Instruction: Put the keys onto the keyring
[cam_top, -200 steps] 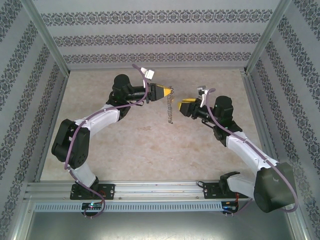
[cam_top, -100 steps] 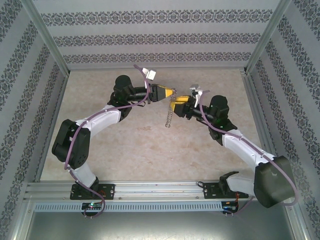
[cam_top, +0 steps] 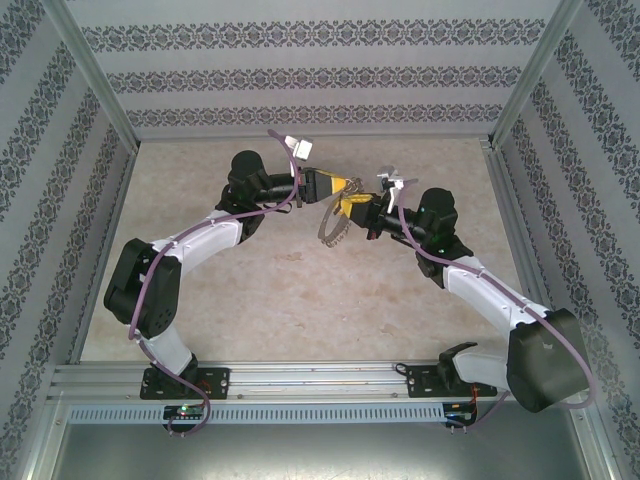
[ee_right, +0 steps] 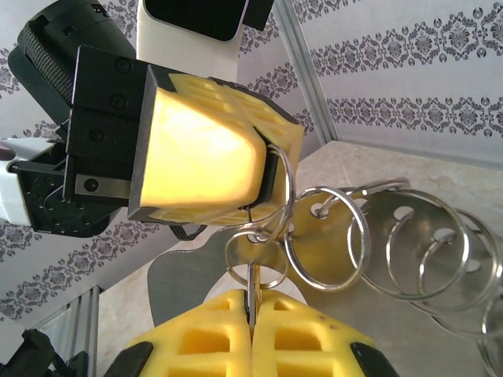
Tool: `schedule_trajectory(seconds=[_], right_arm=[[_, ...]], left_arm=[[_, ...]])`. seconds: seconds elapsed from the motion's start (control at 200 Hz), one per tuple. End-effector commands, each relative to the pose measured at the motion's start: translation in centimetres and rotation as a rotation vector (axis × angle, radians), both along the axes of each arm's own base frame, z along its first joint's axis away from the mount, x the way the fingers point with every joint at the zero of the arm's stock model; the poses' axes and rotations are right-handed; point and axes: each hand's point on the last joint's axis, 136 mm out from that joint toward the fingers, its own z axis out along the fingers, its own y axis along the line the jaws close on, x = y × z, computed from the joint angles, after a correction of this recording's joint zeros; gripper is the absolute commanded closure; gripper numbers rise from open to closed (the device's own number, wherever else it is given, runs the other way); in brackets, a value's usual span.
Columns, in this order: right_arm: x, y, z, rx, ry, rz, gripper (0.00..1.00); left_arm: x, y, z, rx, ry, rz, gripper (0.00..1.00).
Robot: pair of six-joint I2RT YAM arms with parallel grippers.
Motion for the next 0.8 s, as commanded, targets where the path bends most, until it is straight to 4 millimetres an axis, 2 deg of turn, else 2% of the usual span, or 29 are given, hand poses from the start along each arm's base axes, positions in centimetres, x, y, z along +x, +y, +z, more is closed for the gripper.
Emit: schedule_trajectory(seconds=[0.0,0.2,0.25,0.27,0.32,0.445,0.65,0.794], right_arm=[[-1.1,0.5,1.8,0.016,-0.064,0.046,1.00],[-1.1,0.9,1.8,0.023,-0.051,0.056,1.00],[-1.0,1.0,1.7,0.023,-0.045,0.054,0.85],[-1.0,1.0,1.6,0.023,-0.042,0.054,0.82],[-0.9,1.2,1.6,0.025,-0.042,0.055,0.84],[-0.9,1.7,1.8,0.028,-0.039,0.069,1.00],[-0.8,2.4,1.8,0.028,-0.025,0.083,1.00],[-0.7,1.5,1.4,0.021,-0.014,0.041,0.77]], left_arm=[[-1.2,0.5,4.4,-0.077,-0.139,0.025,1.00],[-1.2,0.6,4.6,-0.086,-0.141,0.033,1.00],[-1.2,0.7,4.7,-0.090,-0.145,0.037,1.00],[-1.3,0.7,4.7,-0.092,-0.146,0.036,1.00],[-1.3,0.7,4.7,-0.095,-0.146,0.040,1.00],[-1.2,0.8,4.8,-0.100,-0.151,0.050,1.00],[-1.1,1.1,4.8,-0.125,-0.155,0.072,1.00],[-0.9,1.3,4.7,-0.140,-0.155,0.092,1.00]])
